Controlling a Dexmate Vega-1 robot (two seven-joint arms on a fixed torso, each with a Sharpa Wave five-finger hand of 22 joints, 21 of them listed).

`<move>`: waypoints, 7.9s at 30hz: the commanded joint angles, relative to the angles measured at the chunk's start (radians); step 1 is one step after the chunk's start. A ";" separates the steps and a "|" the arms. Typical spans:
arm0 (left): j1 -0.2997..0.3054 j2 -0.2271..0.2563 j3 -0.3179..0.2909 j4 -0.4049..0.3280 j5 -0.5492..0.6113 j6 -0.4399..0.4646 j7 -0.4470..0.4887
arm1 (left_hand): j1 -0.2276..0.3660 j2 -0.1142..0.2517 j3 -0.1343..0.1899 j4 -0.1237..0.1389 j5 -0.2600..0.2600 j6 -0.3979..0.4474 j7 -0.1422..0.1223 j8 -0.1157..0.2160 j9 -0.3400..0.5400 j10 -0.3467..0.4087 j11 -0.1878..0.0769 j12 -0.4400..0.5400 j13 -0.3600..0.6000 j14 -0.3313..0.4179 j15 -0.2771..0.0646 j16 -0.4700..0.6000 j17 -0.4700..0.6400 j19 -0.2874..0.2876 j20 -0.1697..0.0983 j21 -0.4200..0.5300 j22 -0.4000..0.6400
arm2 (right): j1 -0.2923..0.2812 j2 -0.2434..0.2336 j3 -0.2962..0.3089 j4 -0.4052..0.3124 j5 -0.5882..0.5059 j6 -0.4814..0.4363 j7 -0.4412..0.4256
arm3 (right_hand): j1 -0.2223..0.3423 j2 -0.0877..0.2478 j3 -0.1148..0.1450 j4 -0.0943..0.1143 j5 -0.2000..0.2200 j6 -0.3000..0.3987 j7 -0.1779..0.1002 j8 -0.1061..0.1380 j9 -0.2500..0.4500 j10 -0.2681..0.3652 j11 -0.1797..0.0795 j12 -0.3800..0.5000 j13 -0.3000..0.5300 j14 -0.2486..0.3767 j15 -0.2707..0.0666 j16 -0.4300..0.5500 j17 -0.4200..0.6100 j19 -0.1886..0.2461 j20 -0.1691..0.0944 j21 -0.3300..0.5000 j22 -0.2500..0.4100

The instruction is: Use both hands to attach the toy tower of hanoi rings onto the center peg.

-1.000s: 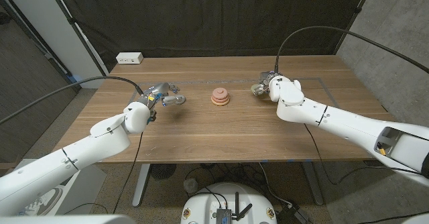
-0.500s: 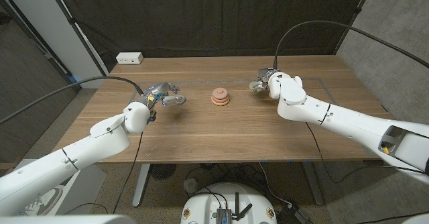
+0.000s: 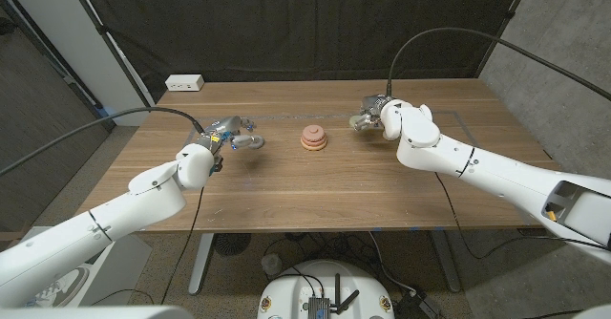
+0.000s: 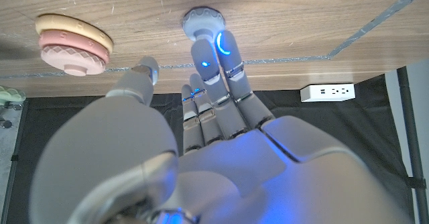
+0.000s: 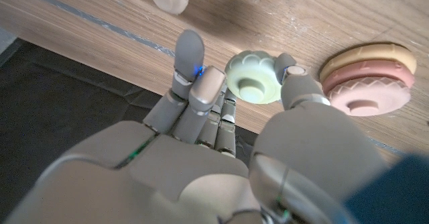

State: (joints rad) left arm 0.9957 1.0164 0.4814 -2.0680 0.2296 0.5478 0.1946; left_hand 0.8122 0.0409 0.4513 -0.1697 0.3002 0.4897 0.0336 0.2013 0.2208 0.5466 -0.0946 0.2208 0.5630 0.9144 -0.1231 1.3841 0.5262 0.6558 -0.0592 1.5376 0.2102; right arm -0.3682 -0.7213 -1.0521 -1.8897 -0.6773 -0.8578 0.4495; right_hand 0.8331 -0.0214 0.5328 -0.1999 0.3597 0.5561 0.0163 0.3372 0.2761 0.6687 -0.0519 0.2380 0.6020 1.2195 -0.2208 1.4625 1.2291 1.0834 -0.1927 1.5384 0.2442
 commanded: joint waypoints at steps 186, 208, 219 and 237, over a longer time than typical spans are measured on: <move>0.035 -0.021 -0.004 0.032 -0.058 -0.037 0.044 | -0.014 -0.003 0.035 0.000 -0.002 0.004 0.002 0.001 0.006 0.003 0.001 -0.007 0.008 -0.005 -0.095 0.019 -0.008 -0.001 -0.131 0.009 0.003 | 0.178 0.354 -0.216 0.358 -0.269 0.191 0.206 | 0.012 0.071 0.075 0.036 -0.003 0.100 -0.083 -0.003 0.007 0.105 -0.077 -0.035 0.032 -0.020 0.002 0.030 -0.009 0.018 -0.028 -0.018 -0.003; 0.032 -0.023 -0.002 0.034 -0.057 -0.035 0.043 | -0.016 -0.004 0.037 0.001 -0.002 0.007 0.000 0.002 0.006 0.006 0.000 -0.007 0.007 -0.005 -0.095 0.021 -0.010 0.003 -0.133 0.007 -0.002 | 0.170 0.342 -0.189 0.357 -0.274 0.228 0.237 | -0.092 -0.030 0.030 0.050 -0.027 -0.027 -0.066 -0.068 -0.003 -0.009 -0.066 -0.054 0.025 -0.039 0.002 0.023 -0.004 0.006 -0.028 -0.021 0.002; 0.031 -0.025 -0.004 0.041 -0.061 -0.041 0.046 | -0.016 -0.003 0.038 0.001 -0.003 0.005 0.002 0.001 0.006 0.006 0.001 -0.006 0.008 -0.005 -0.095 0.023 -0.008 0.001 -0.132 0.009 0.001 | 0.176 0.344 -0.186 0.362 -0.286 0.242 0.252 | -0.135 -0.064 0.026 0.051 -0.051 -0.121 -0.041 -0.116 -0.012 -0.100 -0.048 -0.059 0.010 -0.074 0.001 0.003 -0.012 -0.009 -0.029 -0.034 0.005; 0.025 -0.027 -0.002 0.047 -0.061 -0.050 0.044 | -0.018 -0.003 0.039 0.001 -0.003 0.006 0.000 0.002 0.007 0.005 0.002 -0.006 0.009 -0.007 -0.095 0.024 -0.008 0.000 -0.133 0.010 0.004 | 0.145 0.307 -0.142 0.290 -0.291 0.217 0.261 | -0.145 -0.078 0.036 0.044 -0.072 -0.139 -0.045 -0.124 -0.021 -0.179 -0.031 -0.062 -0.011 -0.091 0.001 -0.011 -0.010 -0.018 -0.029 -0.043 0.008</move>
State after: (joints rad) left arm 1.0244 0.9916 0.4786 -2.0227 0.1685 0.5003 0.2399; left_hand 0.8017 0.0411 0.4844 -0.1669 0.3002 0.4913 0.0319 0.2013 0.2256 0.5465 -0.0946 0.2129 0.5677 0.9126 -0.1250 1.4017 0.5171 0.6558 -0.0592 1.5416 0.2118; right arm -0.2098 -0.3948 -1.2141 -1.5612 -0.9586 -0.6262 0.6957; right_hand 0.6899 -0.0973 0.5640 -0.1521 0.2903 0.4211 -0.0284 0.2176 0.2553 0.4997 -0.0875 0.1770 0.5928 1.1326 -0.2179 1.4549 1.2155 1.0704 -0.1875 1.4976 0.2490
